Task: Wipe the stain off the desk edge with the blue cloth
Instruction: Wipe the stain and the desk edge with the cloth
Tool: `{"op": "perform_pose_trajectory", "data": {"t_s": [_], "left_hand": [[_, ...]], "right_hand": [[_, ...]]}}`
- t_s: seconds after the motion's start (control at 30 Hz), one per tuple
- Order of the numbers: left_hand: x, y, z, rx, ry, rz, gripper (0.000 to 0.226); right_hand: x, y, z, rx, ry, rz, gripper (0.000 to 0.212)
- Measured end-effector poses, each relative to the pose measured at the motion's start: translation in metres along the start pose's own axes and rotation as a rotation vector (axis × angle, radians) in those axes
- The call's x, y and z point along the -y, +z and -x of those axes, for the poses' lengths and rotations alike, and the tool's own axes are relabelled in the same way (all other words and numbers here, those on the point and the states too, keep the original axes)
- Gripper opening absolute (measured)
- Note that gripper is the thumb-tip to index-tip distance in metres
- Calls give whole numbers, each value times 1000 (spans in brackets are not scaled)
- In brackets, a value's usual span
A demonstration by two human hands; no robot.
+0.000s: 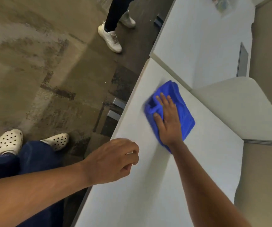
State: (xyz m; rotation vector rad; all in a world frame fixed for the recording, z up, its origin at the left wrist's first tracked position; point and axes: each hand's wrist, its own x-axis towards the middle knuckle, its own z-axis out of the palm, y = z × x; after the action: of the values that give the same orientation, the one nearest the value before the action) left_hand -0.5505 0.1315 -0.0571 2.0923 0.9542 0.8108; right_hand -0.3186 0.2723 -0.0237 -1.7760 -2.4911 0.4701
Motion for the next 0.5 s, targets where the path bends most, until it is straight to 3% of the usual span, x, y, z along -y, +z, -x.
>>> {"op": "perform_pose_trajectory", "data": {"t_s": [0.13, 0.27, 0.37, 0.5], "left_hand": [[1, 2, -2, -13, -35, 3, 9], [-1, 0, -3, 20, -52, 1, 12], [-1, 0, -2, 32, -46, -30, 14], [1, 6, 0, -12, -15, -69, 13]], "right_hand": [[-2, -9, -53, -158, 339, -33, 66], [32, 1, -89, -201, 493, -10, 65], [72, 14, -114, -193, 430, 8, 64], [90, 29, -109, -120, 158, 109, 62]]}}
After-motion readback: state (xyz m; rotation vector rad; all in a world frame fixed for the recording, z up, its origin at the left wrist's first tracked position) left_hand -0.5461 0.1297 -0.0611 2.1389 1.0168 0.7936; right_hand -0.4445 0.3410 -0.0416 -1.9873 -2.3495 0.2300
